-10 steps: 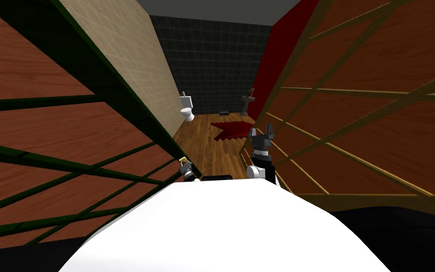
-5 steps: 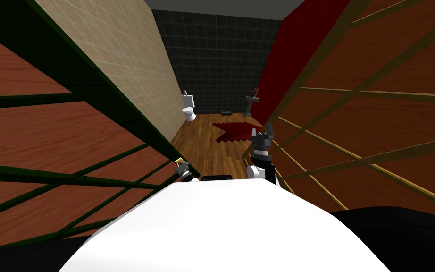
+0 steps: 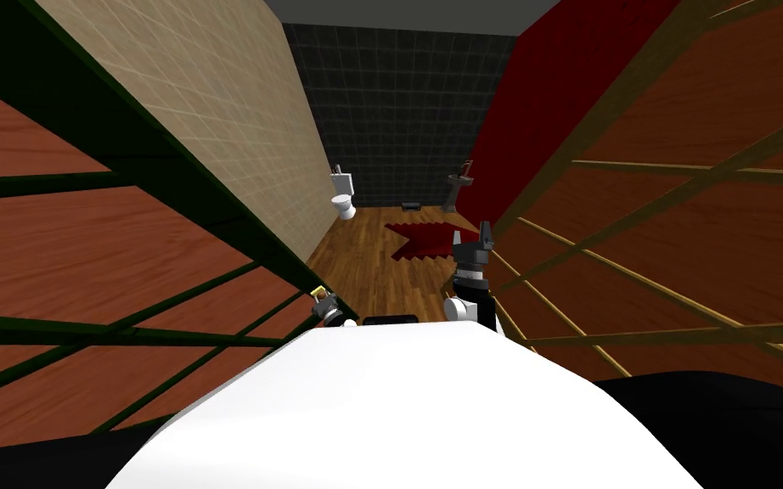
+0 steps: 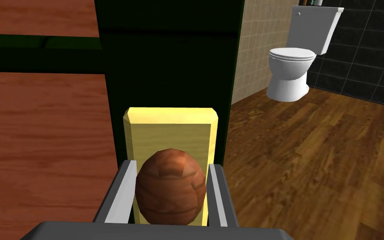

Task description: Push the door open

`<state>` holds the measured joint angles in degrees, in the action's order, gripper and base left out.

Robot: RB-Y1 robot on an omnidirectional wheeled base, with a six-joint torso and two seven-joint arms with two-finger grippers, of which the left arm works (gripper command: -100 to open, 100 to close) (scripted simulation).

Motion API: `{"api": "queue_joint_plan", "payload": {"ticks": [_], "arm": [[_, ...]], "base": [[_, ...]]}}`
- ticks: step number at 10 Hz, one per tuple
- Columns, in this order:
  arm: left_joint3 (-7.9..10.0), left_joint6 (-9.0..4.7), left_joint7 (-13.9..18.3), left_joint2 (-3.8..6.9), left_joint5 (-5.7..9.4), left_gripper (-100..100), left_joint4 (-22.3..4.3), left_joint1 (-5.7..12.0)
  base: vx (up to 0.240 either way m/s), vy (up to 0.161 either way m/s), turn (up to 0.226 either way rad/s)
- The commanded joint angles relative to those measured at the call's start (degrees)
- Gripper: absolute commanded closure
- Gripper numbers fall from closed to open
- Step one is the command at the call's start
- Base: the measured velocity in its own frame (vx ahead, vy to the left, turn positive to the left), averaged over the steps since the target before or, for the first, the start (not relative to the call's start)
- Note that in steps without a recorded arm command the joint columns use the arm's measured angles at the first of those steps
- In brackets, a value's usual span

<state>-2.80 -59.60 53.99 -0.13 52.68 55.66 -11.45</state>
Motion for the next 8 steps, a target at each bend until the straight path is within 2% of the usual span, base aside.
{"api": "queue_joint_plan", "payload": {"ticks": [1,3,5,8], "arm": [[1.12,-0.81,-0.08,1.27,0.74,100,0.62,-0.42],[1.39,-0.89,-0.15,1.42,0.99,100,0.67,-0.45],[2.82,-1.30,-0.54,1.58,2.33,100,0.93,-0.58],[4.41,-1.76,-0.96,0.54,3.82,100,1.23,-0.72]], "base": [[0.197,0.082,0.062],[0.129,0.046,0.011],[0.174,0.057,0.066],[0.189,0.075,0.061]]}}
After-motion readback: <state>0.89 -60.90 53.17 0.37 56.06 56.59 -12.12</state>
